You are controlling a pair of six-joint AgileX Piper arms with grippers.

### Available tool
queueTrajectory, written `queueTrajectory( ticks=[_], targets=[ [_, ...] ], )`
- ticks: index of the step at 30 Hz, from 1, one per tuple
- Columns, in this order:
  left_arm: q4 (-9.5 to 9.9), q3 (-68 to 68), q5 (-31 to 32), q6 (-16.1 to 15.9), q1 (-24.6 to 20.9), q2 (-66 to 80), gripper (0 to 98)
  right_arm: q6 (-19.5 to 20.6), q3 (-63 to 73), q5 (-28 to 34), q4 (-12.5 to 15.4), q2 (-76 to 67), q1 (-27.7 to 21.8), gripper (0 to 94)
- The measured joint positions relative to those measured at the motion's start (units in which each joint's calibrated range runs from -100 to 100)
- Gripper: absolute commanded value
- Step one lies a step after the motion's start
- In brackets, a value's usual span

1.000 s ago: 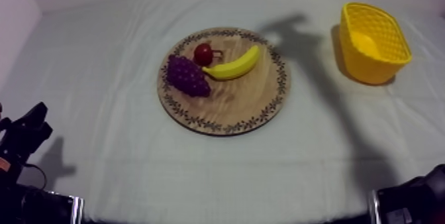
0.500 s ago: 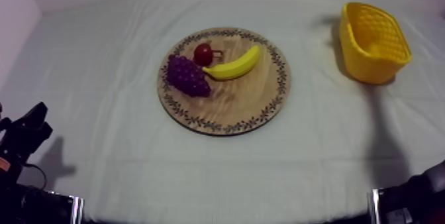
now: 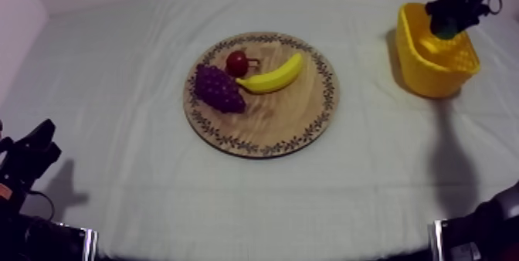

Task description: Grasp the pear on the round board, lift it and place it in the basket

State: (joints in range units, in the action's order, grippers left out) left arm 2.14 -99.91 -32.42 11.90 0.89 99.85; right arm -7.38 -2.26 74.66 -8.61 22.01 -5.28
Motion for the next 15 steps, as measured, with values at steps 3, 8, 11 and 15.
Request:
queueTrajectory(
  ticks=[3,8,11,15],
  targets=[
    [0.0,0.0,0.0,0.0,0.0,0.0,0.1,0.17,-2.33,-1.58,-0.19,0.88,-0.07,50.1],
    [0.0,0.0,0.0,0.0,0.0,0.0,0.1,0.17,-4.1,-2.8,-0.31,1.29,-0.07,65.5],
    [0.0,0.0,0.0,0.0,0.0,0.0,0.1,0.14,-4.86,-3.26,-0.42,1.36,-0.07,72.8],
    [0.0,0.0,0.0,0.0,0.0,0.0,0.1,0.08,-5.45,-3.79,-0.49,1.09,-0.07,78.5]
  ],
)
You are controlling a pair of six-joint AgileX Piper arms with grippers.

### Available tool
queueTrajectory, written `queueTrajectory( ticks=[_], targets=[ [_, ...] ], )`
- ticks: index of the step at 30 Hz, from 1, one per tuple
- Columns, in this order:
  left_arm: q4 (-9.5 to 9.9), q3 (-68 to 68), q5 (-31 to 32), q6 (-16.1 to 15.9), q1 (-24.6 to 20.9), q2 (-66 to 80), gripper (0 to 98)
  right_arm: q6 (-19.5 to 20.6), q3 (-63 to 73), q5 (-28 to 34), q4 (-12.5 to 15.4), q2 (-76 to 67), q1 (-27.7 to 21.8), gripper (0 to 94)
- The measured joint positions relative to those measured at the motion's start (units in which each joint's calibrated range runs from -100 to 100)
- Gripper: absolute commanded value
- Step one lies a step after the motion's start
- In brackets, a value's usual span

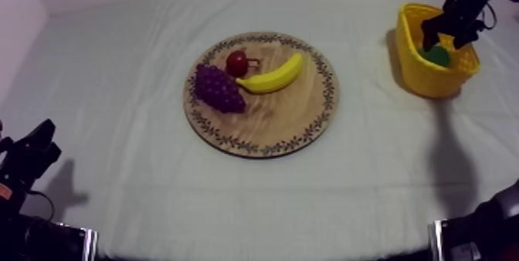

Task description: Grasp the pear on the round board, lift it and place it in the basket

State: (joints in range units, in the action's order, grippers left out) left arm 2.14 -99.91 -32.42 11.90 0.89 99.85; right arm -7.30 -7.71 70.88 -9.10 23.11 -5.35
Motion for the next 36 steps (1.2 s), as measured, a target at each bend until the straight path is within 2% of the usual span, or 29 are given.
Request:
queueTrajectory(
  ticks=[3,8,17,24,36],
  targets=[
    [0.0,0.0,0.0,0.0,0.0,0.0,0.1,-0.1,-0.24,-0.17,0.0,-0.98,0.17,78.0],
    [0.0,0.0,0.0,0.0,0.0,0.0,0.1,-0.16,-0.26,-0.17,0.36,-4.45,0.67,68.5],
    [0.0,0.0,0.0,0.0,0.0,0.0,0.1,-0.89,-1.4,-1.76,2.85,-16.04,2.46,38.5],
    [0.0,0.0,0.0,0.0,0.0,0.0,0.1,-0.31,-7.45,-7.57,5.49,-28.25,3.67,21.4],
    [0.0,0.0,0.0,0.0,0.0,0.0,0.1,3.85,-26.63,-17.8,9.1,-53.13,3.25,6.5]
  ],
)
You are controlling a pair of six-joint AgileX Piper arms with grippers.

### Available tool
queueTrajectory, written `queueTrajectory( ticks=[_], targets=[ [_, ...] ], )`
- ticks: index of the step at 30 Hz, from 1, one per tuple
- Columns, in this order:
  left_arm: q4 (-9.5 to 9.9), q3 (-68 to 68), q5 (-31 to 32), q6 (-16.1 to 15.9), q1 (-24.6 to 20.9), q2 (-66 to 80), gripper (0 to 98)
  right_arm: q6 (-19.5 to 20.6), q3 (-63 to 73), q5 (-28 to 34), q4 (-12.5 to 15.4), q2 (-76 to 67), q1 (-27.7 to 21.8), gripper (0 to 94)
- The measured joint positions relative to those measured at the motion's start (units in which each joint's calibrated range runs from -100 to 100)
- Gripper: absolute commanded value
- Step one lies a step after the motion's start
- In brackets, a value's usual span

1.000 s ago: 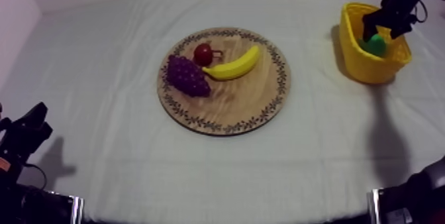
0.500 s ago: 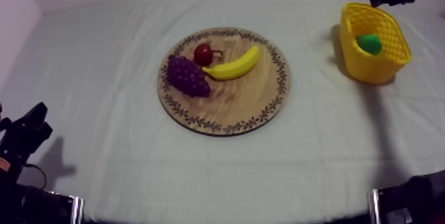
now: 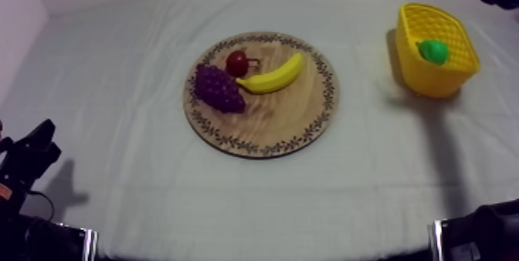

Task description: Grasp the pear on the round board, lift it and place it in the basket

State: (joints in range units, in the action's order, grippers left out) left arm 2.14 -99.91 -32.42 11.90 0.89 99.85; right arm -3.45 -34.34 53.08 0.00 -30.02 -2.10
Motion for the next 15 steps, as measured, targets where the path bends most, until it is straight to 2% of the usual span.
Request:
queueTrajectory(
  ticks=[8,15],
  targets=[
    [0.0,0.0,0.0,0.0,0.0,0.0,0.1,-0.84,-15.07,-2.11,3.73,-17.22,-0.59,0.9],
    [0.0,0.0,0.0,0.0,0.0,0.0,0.1,-5.79,-29.75,-3.12,10.25,-33.91,-1.49,0.5]
  ],
)
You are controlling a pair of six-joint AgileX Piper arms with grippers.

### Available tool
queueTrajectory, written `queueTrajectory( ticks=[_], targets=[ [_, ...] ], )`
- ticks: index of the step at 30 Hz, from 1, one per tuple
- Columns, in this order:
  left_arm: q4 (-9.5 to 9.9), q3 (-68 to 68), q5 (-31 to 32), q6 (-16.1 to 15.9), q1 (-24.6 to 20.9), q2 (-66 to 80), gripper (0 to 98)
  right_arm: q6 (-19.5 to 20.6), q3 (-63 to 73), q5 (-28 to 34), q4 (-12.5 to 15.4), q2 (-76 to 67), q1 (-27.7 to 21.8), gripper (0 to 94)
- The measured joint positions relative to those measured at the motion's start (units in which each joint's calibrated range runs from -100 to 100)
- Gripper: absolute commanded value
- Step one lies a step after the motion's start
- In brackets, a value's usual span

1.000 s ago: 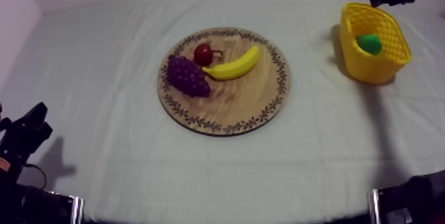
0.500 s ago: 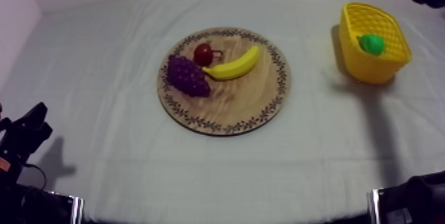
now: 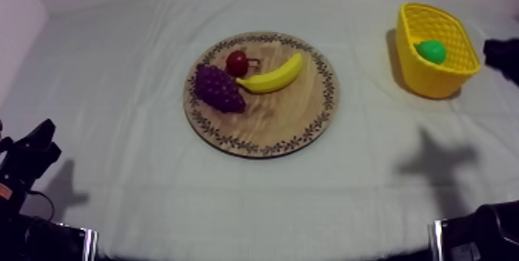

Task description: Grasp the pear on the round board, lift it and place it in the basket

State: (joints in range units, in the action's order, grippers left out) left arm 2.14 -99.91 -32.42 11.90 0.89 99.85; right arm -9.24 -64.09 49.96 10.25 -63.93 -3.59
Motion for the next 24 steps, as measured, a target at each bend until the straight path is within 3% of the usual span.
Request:
queueTrajectory(
  ticks=[8,12,14,17,24],
  targets=[
    [0.0,0.0,0.0,0.0,0.0,0.0,0.1,-3.69,-16.92,-0.07,5.97,-18.4,-1.2,0.5],
    [0.0,0.0,0.0,0.0,0.0,0.0,0.1,-5.01,-23.68,-0.09,7.15,-25.19,-1.11,0.5],
    [0.0,0.0,0.0,0.0,0.0,0.0,0.1,-4.79,-26.04,-0.17,5.84,-27.74,-0.97,0.4],
    [0.0,0.0,0.0,0.0,0.0,0.0,0.1,-2.93,-28.98,-0.32,1.75,-30.74,-0.7,0.4],
    [0.0,0.0,0.0,0.0,0.0,0.0,0.1,6.77,-33.93,-7.64,-7.0,-31.7,-1.03,0.5]
  ],
)
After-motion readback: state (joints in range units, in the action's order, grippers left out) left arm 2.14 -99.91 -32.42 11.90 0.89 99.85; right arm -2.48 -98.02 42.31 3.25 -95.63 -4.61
